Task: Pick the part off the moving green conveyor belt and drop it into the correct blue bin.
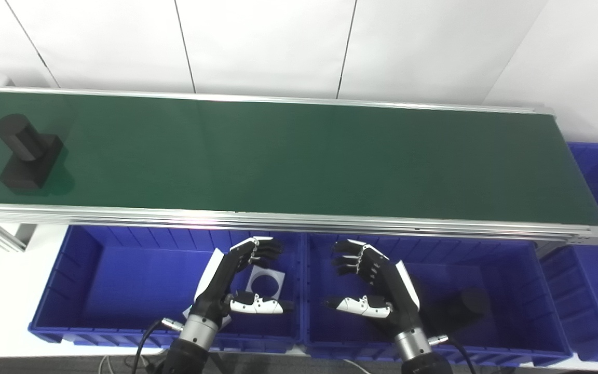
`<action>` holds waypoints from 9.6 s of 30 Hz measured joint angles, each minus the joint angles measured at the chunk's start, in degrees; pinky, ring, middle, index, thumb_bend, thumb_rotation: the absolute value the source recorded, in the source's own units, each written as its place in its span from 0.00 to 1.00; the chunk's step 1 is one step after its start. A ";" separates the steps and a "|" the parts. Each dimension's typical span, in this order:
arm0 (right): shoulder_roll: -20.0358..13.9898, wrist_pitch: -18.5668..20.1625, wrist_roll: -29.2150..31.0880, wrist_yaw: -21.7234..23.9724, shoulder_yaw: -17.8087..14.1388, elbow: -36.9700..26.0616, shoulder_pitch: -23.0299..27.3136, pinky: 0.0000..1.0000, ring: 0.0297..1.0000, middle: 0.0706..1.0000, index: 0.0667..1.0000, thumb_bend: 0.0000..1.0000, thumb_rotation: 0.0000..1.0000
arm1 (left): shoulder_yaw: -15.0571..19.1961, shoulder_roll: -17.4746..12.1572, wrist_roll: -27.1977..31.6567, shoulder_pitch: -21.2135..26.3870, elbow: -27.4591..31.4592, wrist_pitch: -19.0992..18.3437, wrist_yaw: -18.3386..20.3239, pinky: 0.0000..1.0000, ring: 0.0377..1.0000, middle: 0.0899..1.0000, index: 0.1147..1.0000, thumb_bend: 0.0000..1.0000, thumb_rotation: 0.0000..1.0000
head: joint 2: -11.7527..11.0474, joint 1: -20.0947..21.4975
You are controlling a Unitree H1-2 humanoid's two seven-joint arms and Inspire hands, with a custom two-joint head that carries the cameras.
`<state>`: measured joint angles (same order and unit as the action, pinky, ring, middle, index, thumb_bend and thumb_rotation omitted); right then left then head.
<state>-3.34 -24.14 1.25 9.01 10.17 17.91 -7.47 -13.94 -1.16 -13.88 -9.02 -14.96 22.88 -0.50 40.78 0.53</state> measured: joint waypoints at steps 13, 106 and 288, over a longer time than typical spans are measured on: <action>0.03 0.00 -1.04 0.03 -0.42 -0.25 -0.60 0.60 0.65 0.72 0.68 0.82 0.17 | 0.71 0.25 3.37 0.08 0.08 -0.11 1.26 0.62 0.67 0.66 0.63 0.82 0.00 | -0.18 0.88; 4.67 -0.57 5.68 19.78 -16.82 -5.48 0.23 0.56 0.63 0.72 0.69 0.82 0.21 | -11.15 0.35 2.17 6.24 -14.08 1.93 -12.16 0.61 0.65 0.66 0.65 0.83 0.09 | -11.43 -17.67; 6.22 0.06 -25.13 -25.08 11.79 44.79 51.88 0.34 0.37 0.41 0.47 0.52 0.00 | -13.13 0.02 3.33 4.26 -6.80 1.94 -10.87 0.59 0.65 0.65 0.64 0.83 0.06 | -8.09 -6.77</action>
<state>2.88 -24.07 -23.88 -16.07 21.97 62.70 44.41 -27.07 -1.14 -10.55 -4.76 -21.76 24.82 -11.37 32.70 -6.24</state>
